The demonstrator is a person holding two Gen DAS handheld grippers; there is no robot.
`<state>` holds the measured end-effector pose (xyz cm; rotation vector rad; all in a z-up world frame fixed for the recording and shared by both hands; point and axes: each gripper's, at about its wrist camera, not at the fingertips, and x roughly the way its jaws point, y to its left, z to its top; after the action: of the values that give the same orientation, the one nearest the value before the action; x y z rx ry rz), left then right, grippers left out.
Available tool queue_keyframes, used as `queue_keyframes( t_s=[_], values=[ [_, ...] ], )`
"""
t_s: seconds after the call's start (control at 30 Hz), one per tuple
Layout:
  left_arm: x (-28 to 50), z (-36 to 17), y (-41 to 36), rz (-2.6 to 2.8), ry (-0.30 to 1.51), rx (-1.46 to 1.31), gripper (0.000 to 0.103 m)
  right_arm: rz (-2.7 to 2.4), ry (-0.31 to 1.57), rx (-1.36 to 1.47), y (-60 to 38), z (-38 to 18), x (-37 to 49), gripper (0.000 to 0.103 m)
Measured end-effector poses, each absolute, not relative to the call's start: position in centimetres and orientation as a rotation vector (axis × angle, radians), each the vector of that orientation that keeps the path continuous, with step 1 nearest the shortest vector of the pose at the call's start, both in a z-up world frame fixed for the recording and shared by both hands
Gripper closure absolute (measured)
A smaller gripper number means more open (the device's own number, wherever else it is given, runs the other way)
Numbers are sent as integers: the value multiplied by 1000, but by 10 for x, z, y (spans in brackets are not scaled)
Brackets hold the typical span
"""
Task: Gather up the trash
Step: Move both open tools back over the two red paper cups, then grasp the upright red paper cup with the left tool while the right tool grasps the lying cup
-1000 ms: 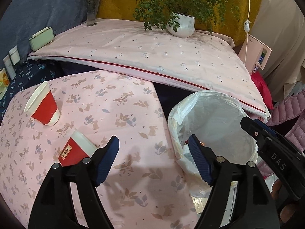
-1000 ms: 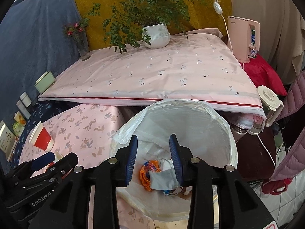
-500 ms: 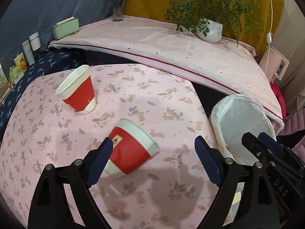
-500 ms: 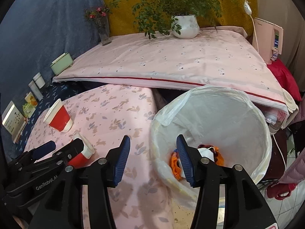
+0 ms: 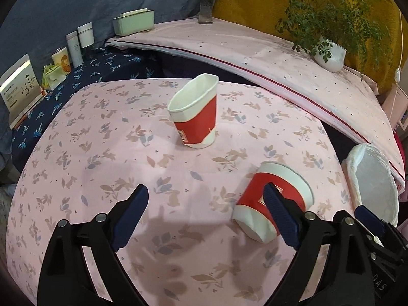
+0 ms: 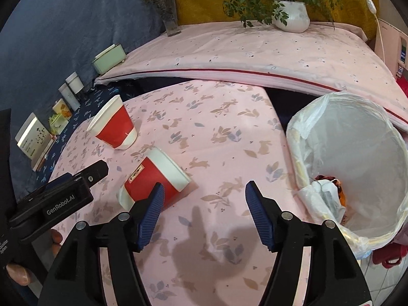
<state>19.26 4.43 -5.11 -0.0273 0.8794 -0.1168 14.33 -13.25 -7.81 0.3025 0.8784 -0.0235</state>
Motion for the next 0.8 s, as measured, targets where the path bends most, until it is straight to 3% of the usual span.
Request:
queue_keyframes(
  t_s=[0.57, 0.67, 0.77, 0.8],
  values=[
    [266, -50, 52, -179, 824, -3, 19, 80, 926, 246, -112, -88, 213, 39],
    [273, -53, 51, -193, 840, -6, 30, 119, 958, 242, -105, -96, 221, 39],
    [277, -58, 52, -200, 864, -18, 47, 152, 983, 229, -98, -103, 222, 39],
    [278, -60, 52, -204, 873, -24, 57, 167, 984, 231, -96, -104, 221, 41]
  ],
)
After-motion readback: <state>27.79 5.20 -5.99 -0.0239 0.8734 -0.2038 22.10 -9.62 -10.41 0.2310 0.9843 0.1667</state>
